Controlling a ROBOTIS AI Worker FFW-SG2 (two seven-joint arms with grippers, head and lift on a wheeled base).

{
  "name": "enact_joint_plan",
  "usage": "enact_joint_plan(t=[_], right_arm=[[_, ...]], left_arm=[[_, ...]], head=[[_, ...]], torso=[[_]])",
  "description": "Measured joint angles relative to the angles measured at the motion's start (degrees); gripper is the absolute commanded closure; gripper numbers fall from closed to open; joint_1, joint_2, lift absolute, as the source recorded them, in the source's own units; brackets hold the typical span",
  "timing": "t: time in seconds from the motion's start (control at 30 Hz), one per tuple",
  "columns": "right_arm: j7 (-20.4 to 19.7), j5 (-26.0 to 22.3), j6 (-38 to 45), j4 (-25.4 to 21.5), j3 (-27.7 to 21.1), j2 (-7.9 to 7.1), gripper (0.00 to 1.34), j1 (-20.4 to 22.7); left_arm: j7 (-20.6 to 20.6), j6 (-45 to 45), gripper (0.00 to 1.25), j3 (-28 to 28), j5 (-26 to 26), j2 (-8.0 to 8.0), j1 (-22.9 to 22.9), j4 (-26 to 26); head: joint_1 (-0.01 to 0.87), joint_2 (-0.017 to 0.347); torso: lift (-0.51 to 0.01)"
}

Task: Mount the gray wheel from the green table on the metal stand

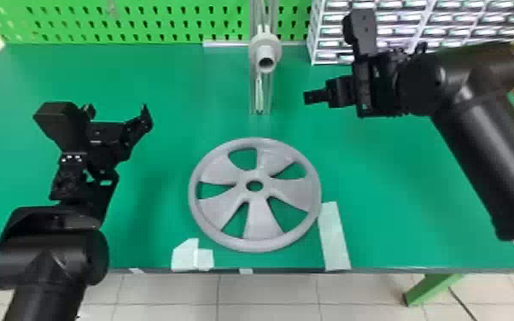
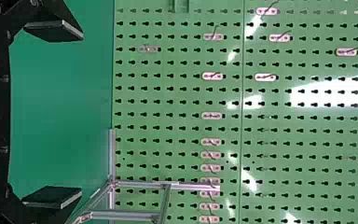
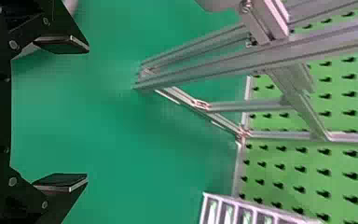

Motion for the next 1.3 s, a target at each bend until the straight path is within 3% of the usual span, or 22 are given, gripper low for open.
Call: enact_joint_plan(t=[0.3,0.67,1.0,1.3], right_arm=[[5.1,-0.4,3.7,9.4,6.8,-0.13,0.3,-7.7],[10.6,-1.4,4.2,19.3,14.8,0.26,0.3,-13.9],[17.7,3.7,4.5,25.7,19.1,2.64,0.3,-18.1],[20.9,6.7,4.5,29.6,20.8,4.73,0.3,-19.8]], left_arm=[[0.0,0.4,0.12,-0.3,-0.5,0.12,-0.3,0.0],[-0.1,0.9,0.12,-1.0,-0.5,0.9,-0.7,-0.4],[-0.1,1.6,0.12,-1.8,-0.6,1.38,-1.2,-1.0],[-0.1,1.8,0.12,-2.4,-0.6,1.57,-1.5,-1.2]], head=[[0.867,0.052],[0.867,0.052],[0.867,0.052],[0.867,0.052]], torso=[[-0.1],[-0.1],[-0.1],[-0.1]])
